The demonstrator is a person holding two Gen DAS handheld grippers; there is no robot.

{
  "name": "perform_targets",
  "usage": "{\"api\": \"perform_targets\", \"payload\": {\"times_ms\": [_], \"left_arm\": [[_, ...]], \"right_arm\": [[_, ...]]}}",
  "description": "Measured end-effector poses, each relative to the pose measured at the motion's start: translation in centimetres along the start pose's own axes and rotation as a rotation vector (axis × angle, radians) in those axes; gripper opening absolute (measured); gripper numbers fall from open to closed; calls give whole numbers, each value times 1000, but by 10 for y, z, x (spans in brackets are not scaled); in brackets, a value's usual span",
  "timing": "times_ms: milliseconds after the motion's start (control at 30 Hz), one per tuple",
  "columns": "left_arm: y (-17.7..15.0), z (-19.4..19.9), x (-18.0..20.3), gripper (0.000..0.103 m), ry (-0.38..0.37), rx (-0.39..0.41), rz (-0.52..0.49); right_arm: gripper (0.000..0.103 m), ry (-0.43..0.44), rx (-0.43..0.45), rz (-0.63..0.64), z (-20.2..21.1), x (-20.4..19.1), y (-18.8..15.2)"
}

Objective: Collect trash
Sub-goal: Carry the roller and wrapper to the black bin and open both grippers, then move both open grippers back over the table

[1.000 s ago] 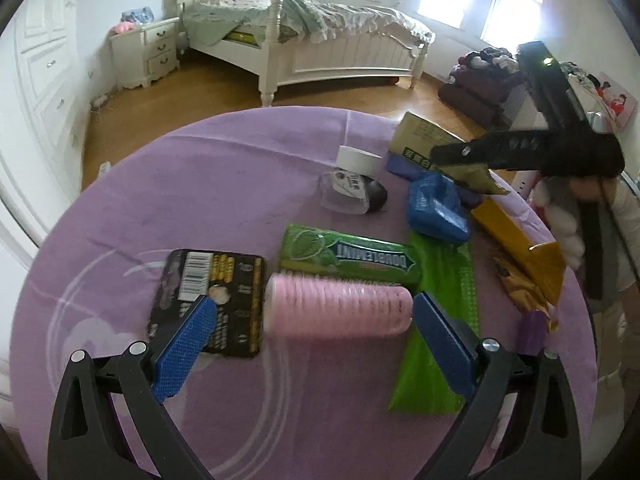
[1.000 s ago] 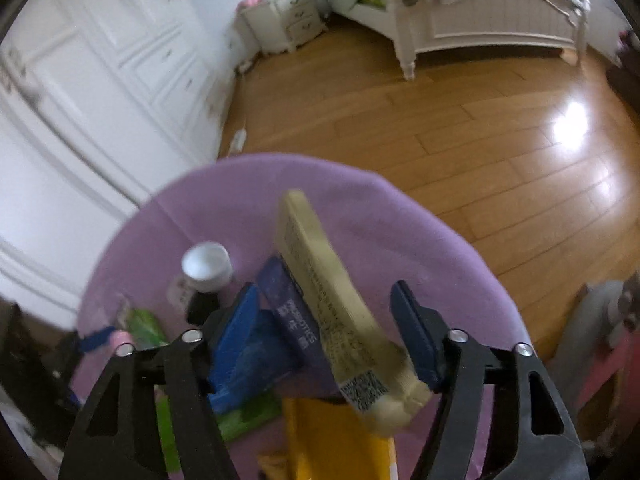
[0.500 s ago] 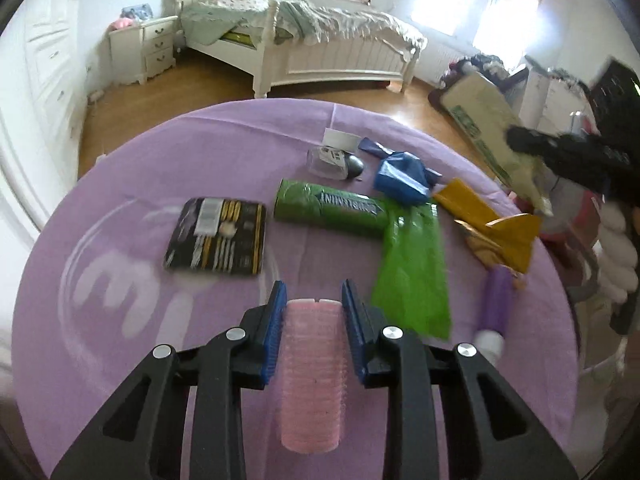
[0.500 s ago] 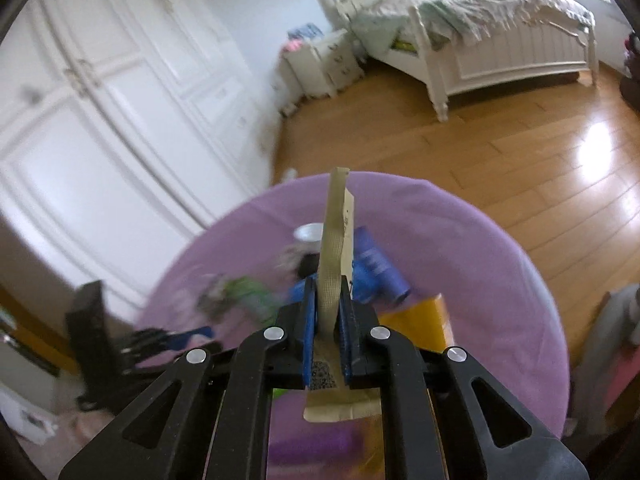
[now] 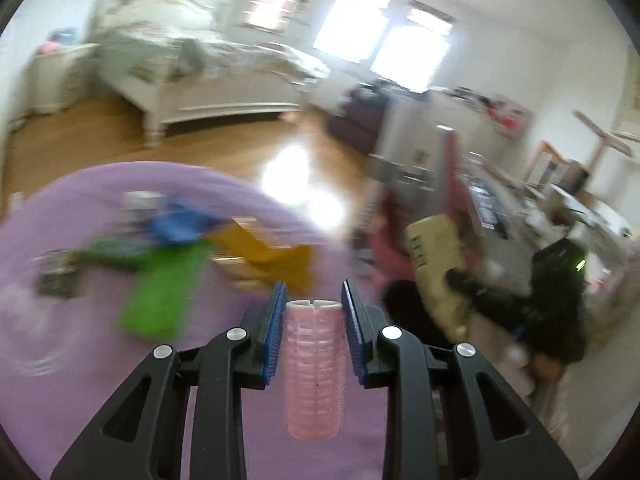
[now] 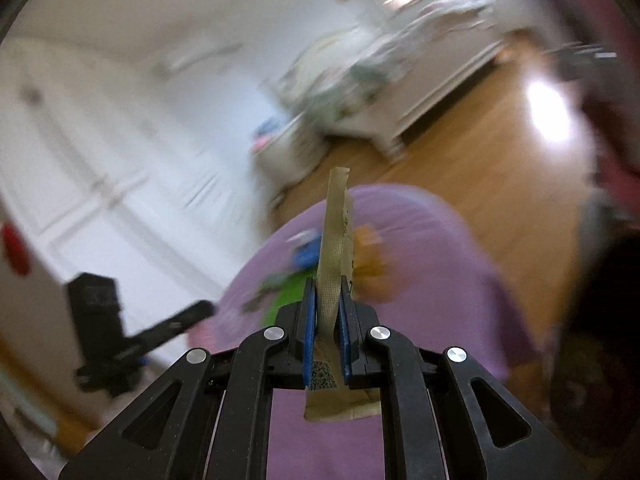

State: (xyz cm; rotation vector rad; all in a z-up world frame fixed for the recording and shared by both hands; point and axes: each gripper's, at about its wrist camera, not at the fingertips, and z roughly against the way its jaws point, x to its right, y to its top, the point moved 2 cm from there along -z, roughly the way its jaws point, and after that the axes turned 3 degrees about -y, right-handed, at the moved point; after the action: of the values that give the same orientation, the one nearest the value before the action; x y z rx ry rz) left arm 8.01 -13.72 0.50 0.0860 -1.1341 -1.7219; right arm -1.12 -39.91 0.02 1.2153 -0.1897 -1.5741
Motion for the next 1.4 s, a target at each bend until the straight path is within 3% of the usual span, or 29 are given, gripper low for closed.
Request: {"api": "perform_targets", "payload": {"times_ms": [100, 267, 433, 533, 600, 633, 667, 767, 967, 1100, 1200, 1267, 1400], "left_arm": [[-2, -49, 48, 29, -109, -52, -39], [-19, -133, 101, 29, -235, -161, -39], [-40, -206, 138, 29, -262, -260, -66], [-49, -226, 151, 32, -240, -290, -110], [-51, -236, 157, 43, -234, -311, -118], [-51, -236, 157, 65, -227, -313, -117], [-48, -233, 157, 85, -224, -306, -116], [-42, -211, 155, 89, -228, -234, -148], [-26, -156, 128, 92, -113, -151, -185], [-13, -101, 76, 92, 9, -58, -125], [-8, -63, 26, 92, 137, -10, -77], [-7, -36, -20, 92, 243, 12, -23], [-8, 9, -106, 92, 434, 32, 82]], "right_arm": [[11, -147, 71, -67, 39, 51, -8], [11, -290, 85, -178, 68, 126, -30], [11, -374, 69, -254, 74, 176, -43], [11, -425, 63, -270, 71, 194, -47], [11, -451, 45, -283, 69, 201, -52], [21, -466, 38, -287, 68, 203, -55], [38, -468, 39, -295, 67, 204, -55], [60, -448, 61, -317, 55, 206, -51], [60, -391, 48, -237, 34, 162, -38], [60, -293, 2, -98, -9, 102, -19], [62, -210, -51, 8, -46, 50, -10], [72, -152, -92, 82, -74, 13, -6], [75, -66, -180, 235, -132, -59, -6]]}}
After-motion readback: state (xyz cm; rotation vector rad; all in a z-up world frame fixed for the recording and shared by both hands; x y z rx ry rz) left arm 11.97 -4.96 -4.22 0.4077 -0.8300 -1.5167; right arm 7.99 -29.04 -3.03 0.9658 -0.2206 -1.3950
